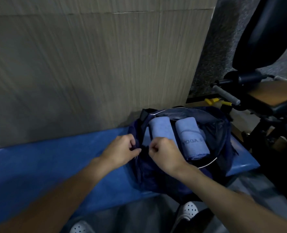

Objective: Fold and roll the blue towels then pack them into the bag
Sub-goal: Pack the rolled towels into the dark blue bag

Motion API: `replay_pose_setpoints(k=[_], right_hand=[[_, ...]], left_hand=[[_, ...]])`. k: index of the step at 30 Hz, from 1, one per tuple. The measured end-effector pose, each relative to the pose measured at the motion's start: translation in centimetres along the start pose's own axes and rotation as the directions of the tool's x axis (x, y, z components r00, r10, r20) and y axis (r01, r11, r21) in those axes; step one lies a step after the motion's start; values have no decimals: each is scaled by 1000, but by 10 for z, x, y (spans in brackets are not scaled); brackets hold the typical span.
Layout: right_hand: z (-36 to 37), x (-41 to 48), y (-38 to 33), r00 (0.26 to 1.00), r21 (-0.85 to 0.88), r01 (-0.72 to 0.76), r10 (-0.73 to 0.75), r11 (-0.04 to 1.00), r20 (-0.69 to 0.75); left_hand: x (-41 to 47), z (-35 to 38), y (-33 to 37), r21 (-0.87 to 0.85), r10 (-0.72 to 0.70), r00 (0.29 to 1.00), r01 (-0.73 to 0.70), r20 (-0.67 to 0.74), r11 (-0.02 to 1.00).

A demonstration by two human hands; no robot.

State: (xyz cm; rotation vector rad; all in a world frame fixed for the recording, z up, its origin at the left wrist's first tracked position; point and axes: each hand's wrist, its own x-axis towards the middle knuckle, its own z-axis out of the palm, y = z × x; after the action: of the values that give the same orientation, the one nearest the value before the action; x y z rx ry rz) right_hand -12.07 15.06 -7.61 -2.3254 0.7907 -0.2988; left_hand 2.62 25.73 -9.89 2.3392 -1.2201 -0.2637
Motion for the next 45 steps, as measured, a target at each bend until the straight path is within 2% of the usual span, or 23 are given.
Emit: replay_pose_setpoints(k=[4, 7, 10, 13, 17, 19, 25, 29, 33, 35, 38, 42, 45], right_hand=[[27, 1, -11, 993, 23, -10, 7, 1000, 118], [42, 5, -13, 991, 120, -98, 86, 988, 99], [51, 10, -20, 980, 294, -197, 192, 935, 47], [55, 11, -30, 973, 380, -221, 229, 898, 24], [53, 14, -39, 978, 380, -201, 210, 903, 18], [49, 14, -44, 980, 352, -184, 198, 918, -4], [44, 8, -53, 994, 133, -109, 109, 985, 8], [45, 7, -55, 992, 99, -128, 128, 987, 11], [45, 6, -58, 996, 64, -91, 93, 994, -19], [43, 6, -58, 995, 50, -91, 93, 995, -32], [38, 5, -55, 991, 77, -99, 105, 992, -84], [32, 3, -53, 989, -5, 15, -16, 1000, -148], [25, 4, -51, 983, -60, 67, -77, 996, -168]], left_hand=[[-4, 0, -2, -1, -43, 999, 43, -2, 999], [-5, 0, -6, -196, -109, 994, 111, 20, 974], [-6, -1, -10, -408, -216, 976, 209, 28, 889], [-8, -6, -11, -608, -321, 941, 318, 108, 727], [-10, -14, -13, -734, -355, 909, 393, 219, 554], [-8, -17, -12, -765, -355, 902, 405, 245, 501], [-8, -21, -9, -776, -334, 895, 429, 296, 462], [-7, -20, -11, -792, -352, 886, 440, 303, 423], [-6, -23, -9, -791, -339, 891, 433, 302, 432], [-4, -25, -6, -774, -336, 896, 427, 291, 468], [-1, -26, -2, -713, -330, 909, 408, 257, 570], [-1, -23, 2, -550, -262, 948, 320, 183, 772], [-4, -22, 3, -458, -229, 953, 297, 199, 838]])
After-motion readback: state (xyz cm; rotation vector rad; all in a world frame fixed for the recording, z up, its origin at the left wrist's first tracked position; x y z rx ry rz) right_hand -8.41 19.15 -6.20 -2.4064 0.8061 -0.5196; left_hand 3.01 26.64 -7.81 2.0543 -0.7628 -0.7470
